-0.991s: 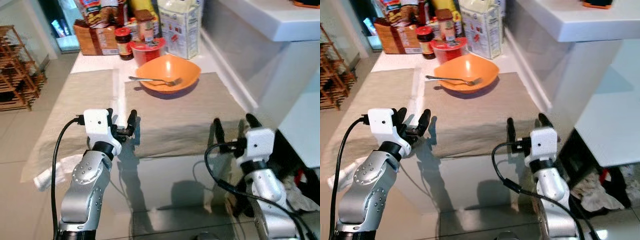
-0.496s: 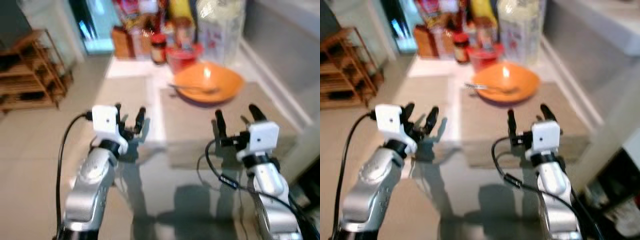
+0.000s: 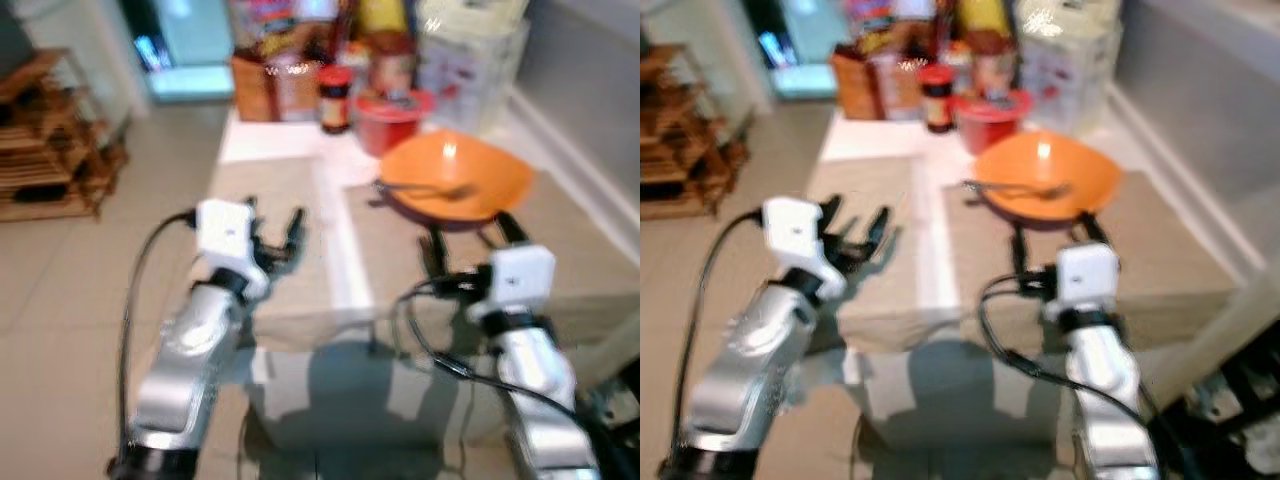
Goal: Setting the table
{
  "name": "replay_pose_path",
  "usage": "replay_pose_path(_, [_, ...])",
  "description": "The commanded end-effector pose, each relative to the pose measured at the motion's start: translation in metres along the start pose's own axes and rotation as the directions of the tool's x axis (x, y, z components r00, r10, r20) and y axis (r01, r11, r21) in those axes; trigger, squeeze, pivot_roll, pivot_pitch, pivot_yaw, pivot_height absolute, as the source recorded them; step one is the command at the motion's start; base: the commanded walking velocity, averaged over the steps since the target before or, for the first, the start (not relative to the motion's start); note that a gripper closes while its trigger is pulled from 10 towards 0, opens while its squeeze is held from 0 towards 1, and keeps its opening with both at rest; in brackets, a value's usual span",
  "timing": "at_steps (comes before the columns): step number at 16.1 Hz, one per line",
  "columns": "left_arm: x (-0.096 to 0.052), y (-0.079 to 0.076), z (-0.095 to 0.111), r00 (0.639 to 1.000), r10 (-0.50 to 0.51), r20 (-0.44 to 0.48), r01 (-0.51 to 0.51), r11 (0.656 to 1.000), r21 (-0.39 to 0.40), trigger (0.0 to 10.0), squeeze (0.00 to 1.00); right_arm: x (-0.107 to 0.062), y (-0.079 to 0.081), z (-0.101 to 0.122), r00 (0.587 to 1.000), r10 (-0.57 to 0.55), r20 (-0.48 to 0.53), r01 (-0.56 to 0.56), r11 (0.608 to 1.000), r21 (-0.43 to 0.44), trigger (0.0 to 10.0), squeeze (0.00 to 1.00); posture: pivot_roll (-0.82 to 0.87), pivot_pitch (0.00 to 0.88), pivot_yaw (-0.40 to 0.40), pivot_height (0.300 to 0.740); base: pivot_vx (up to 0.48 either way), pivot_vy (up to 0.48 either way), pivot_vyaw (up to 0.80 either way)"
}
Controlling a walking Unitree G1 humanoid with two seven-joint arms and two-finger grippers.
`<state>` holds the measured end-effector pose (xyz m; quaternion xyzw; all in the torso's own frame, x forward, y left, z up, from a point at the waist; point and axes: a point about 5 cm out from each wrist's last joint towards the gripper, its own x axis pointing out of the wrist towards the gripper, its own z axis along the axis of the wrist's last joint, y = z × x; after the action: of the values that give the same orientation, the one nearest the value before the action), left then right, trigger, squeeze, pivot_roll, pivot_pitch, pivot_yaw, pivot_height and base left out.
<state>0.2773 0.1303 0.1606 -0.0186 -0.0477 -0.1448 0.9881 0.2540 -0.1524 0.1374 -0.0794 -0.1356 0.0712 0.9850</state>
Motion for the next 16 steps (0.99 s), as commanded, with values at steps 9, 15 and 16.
replay_pose_path(9, [0.0038, -0.0008, 0.0031, 1.0, -0.019, 0.01, 0.019, 1.0, 0.0, 10.0, 0.0, -0.0033, -0.002, -0.0007, 1.0, 0.005, -0.012, -0.006, 1.0, -0.027, 10.0, 0.0, -0.17, 0.0, 0.084, 0.722, 0.148, -0.407, 0.0])
replay_pose_path(15, [0.0088, 0.0001, -0.0059, 0.998, -0.023, -0.06, 0.023, 1.0, 0.011, 10.0, 0.0, -0.0047, -0.0024, -0.0014, 1.0, 0.01, -0.019, -0.01, 0.999, -0.034, 10.0, 0.0, -0.17, 0.0, 0.085, 0.722, 0.073, 0.0, 0.0])
replay_pose_path(16, [0.009, 0.0004, -0.0056, 0.998, -0.022, -0.058, 0.023, 1.0, 0.01, 10.0, 0.0, -0.0048, -0.0023, -0.0015, 1.0, 0.01, -0.019, -0.01, 0.999, -0.035, 10.0, 0.0, -0.17, 0.0, 0.085, 0.722, 0.0, 0.0, 0.0])
